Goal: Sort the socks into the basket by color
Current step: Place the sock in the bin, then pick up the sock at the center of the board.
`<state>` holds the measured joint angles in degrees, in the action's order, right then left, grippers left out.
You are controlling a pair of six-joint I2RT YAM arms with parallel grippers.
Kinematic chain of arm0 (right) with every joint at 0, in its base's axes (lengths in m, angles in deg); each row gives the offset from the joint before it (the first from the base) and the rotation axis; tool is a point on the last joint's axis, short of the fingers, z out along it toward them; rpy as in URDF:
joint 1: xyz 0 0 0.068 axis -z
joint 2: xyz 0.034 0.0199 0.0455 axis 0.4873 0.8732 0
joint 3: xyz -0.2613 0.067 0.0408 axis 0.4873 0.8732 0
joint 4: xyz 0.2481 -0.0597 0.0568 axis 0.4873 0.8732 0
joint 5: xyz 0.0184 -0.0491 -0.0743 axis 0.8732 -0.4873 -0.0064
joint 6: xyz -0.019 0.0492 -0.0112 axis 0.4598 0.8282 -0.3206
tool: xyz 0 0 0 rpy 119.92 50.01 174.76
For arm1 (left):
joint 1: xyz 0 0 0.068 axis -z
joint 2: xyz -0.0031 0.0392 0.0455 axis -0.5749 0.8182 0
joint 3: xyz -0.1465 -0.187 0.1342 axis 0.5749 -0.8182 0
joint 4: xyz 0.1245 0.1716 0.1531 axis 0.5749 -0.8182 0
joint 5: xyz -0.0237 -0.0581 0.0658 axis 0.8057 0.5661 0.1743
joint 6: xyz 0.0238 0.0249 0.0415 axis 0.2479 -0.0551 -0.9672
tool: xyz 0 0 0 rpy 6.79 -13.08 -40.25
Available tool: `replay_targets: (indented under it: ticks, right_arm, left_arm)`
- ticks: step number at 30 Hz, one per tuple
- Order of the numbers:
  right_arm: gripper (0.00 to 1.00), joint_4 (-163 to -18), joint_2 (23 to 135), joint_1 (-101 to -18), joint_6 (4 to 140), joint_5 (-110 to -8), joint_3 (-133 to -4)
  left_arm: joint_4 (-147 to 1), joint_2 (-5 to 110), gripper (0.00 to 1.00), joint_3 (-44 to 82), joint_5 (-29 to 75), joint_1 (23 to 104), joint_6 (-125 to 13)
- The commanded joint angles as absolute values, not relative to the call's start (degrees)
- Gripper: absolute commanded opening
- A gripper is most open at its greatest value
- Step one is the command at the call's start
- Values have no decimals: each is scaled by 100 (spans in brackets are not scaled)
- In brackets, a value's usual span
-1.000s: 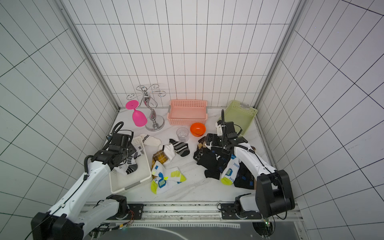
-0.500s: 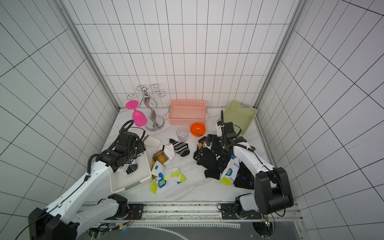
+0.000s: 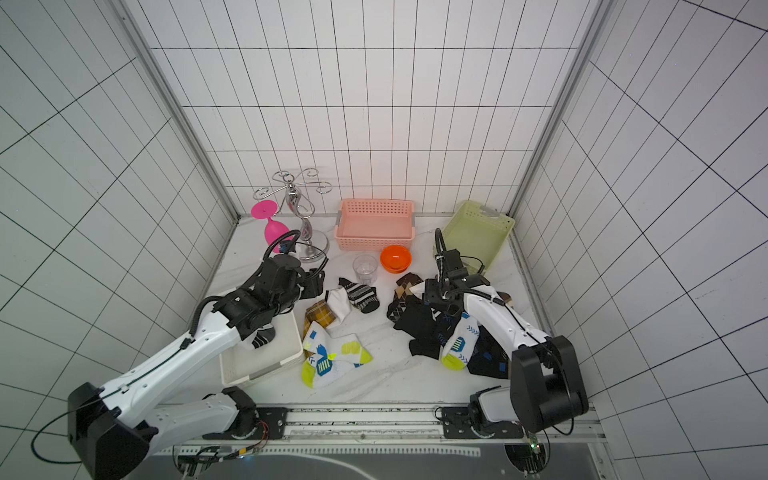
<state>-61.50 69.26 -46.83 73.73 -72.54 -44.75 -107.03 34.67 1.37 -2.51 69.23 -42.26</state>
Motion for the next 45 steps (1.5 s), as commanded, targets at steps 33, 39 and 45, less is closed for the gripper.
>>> replay_targets:
  ticks: [33, 39, 45]
  right_arm:
    - [50, -5148, 6827, -5026, 7824, -8319, -4236]
    - [48, -5076, 6835, -5026, 7853, -8525, -4147]
    - [2, -5136, 6861, -5021, 7841, -8392, -4094]
  left_arm:
    - [-9308, 3862, 69, 112, 995, 6558, -4839]
    - [-9222, 3919, 69, 89, 1072, 6537, -4795]
    - [-9156, 3937, 69, 27, 1079, 6523, -4777]
